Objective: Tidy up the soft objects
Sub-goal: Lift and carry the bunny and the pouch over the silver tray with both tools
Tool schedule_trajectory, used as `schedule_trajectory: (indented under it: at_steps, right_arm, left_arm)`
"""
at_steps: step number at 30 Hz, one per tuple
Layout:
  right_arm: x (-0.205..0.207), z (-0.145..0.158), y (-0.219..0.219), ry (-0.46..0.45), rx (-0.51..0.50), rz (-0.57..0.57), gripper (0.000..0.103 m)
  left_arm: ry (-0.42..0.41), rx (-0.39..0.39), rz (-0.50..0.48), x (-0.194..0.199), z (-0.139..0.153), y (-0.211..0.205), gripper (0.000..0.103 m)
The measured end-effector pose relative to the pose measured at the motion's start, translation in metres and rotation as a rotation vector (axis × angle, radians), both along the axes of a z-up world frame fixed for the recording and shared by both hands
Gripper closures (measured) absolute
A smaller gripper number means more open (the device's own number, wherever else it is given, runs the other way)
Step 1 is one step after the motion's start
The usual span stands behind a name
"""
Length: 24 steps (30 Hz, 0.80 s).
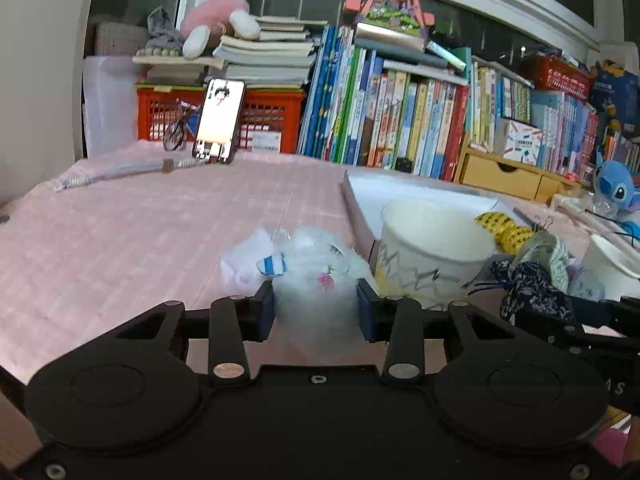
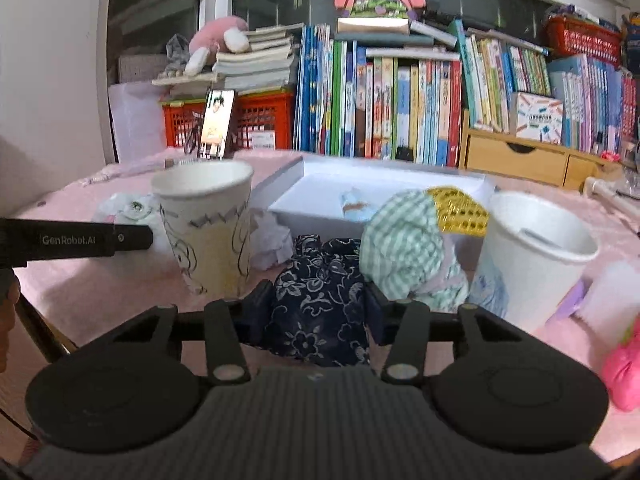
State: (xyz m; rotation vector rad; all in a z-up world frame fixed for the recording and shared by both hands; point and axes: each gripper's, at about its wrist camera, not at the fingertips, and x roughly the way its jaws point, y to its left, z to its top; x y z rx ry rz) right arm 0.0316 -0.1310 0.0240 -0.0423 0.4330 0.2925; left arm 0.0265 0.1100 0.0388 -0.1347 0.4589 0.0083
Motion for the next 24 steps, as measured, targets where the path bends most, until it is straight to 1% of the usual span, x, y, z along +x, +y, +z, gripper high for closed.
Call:
schedule_trajectory:
  at_steps: [6,10,16,20,24]
  right_arm:
    - [-0.001,0.022,-0.009,-0.051,0.022,-0.012,0.051]
    - [0.001,0.038,-0.015,-0.087,0.026,-0.022,0.051]
    - [0.009,0.061,-0.027,-0.117,0.047,-0.045,0.051]
    - [0.017,0.073,-0.036,-0.121,0.063,-0.057,0.051]
    - [0.028,0.084,-0.045,-0.109,0.080,-0.065,0.051]
  left_arm:
    - [-0.040,0.002,-0.010,-0.003,0.023,0.000,0.065]
    - [-0.042,0.013,-0.021,0.000,0.038,0.001,0.065]
    - [-0.050,0.028,-0.045,0.008,0.060,-0.001,0.066]
    - [-0.065,0.037,-0.060,0.013,0.076,-0.004,0.066]
    - [-0.074,0.025,-0.093,0.021,0.094,-0.008,0.066]
